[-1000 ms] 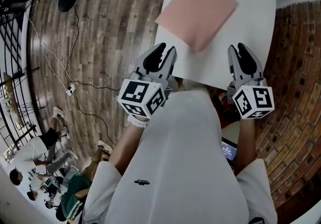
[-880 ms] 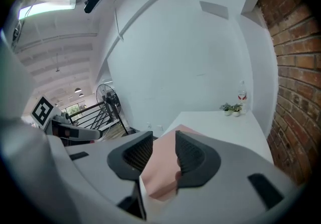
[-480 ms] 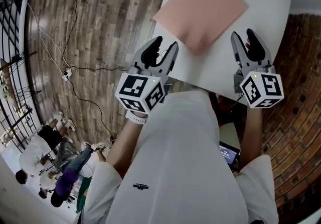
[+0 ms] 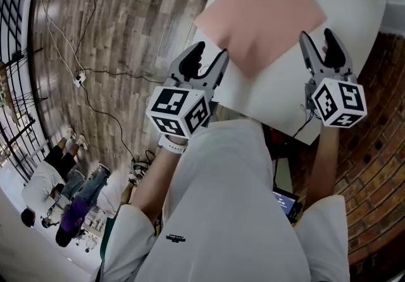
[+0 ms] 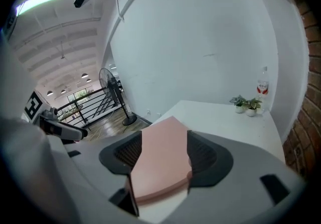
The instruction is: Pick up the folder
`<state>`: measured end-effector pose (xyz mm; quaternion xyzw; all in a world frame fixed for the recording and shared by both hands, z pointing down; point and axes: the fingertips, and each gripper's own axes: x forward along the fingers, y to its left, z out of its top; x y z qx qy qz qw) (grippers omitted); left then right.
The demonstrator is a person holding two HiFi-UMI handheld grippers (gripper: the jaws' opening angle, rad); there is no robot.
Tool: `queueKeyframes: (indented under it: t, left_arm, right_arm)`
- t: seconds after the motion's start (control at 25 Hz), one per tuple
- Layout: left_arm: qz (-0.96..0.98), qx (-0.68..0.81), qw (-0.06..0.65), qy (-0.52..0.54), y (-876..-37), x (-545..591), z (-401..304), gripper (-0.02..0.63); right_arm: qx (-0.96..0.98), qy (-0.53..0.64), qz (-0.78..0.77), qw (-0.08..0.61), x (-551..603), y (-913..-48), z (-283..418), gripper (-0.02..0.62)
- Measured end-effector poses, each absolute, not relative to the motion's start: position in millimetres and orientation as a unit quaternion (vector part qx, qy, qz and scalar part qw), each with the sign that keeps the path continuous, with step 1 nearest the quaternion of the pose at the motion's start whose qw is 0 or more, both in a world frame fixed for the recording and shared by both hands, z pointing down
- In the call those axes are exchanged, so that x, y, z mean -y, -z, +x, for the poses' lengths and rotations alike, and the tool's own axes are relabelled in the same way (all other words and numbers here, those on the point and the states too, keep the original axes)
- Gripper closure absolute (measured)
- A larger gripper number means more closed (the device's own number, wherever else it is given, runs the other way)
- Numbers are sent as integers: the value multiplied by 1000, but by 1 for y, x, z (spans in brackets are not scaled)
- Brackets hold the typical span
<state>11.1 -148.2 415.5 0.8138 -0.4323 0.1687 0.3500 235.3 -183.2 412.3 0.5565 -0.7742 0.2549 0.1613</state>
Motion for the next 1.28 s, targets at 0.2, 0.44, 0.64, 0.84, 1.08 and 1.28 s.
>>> queueKeyframes:
  t: [0.2, 0.44, 0.64, 0.84, 1.08, 1.28]
  left_arm:
    - [795, 446, 372, -174, -436, 160, 13, 375]
    - [774, 462, 397, -173, -464, 165, 10, 354]
    - [755, 473, 421, -171, -481, 163, 12, 332]
    - [737, 484, 439, -174, -494, 158, 17, 307]
    - [707, 515, 458, -162, -512, 158, 15, 290]
    - [688, 530, 473, -150, -522, 155, 16, 276]
  right_arm:
    - [777, -256, 540, 196, 208, -439, 247, 309]
    - [791, -249, 509, 232, 231, -466, 245, 288]
    - [800, -229, 485, 269, 250, -476, 245, 271]
    - [813, -218, 449, 301, 267, -489, 243, 255]
    - [827, -206, 406, 331, 284, -507, 241, 230]
    - [832, -211, 374, 350, 293, -519, 244, 225]
